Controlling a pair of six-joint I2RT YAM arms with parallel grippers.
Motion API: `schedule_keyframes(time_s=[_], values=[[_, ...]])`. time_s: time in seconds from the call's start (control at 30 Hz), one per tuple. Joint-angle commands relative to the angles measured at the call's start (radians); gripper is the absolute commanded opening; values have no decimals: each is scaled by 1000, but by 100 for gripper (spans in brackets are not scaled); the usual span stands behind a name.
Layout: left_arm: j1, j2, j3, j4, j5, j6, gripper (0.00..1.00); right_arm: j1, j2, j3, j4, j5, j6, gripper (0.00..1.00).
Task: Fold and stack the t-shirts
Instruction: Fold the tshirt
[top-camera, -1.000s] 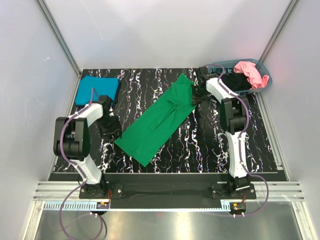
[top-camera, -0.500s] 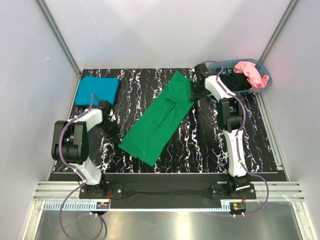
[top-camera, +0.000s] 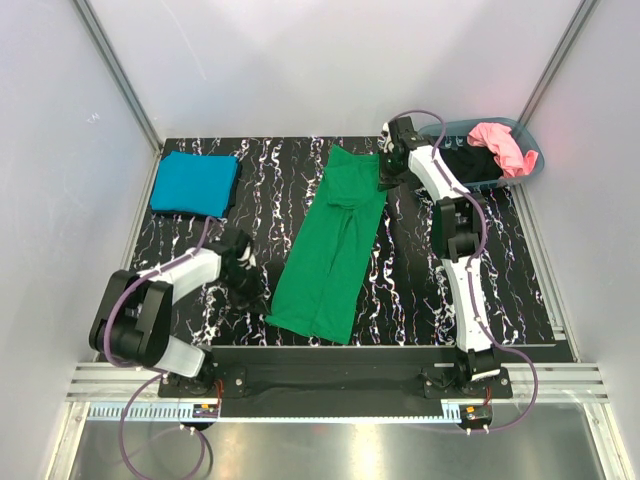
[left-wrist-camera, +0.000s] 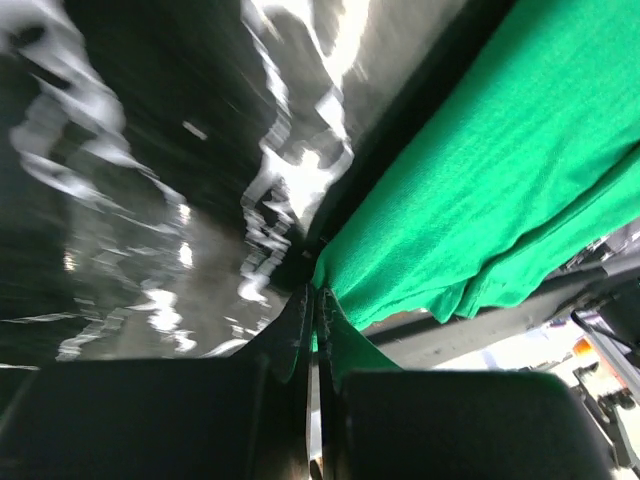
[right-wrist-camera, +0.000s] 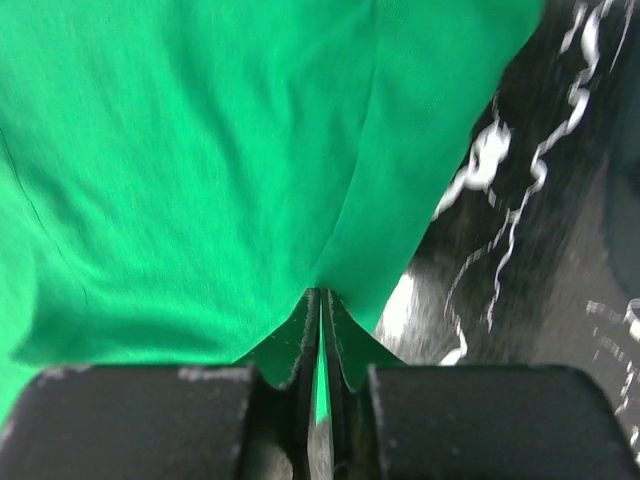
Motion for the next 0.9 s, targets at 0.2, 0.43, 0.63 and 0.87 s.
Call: schedule_keyframes(time_s=[0.2, 0.43, 0.63, 0.87], values=[[-46, -29, -20, 5, 16, -142, 2, -12, 25, 135, 27, -71, 98, 15], [-48, -25, -8, 12, 21, -168, 2, -15, -76, -185, 318, -182, 461, 4], [-48, -5, 8, 13, 20, -167, 0, -11, -82, -301, 440, -212, 597, 2], [-57, -42, -17, 105, 55, -272, 0, -19, 83, -22, 251, -194, 430, 4]])
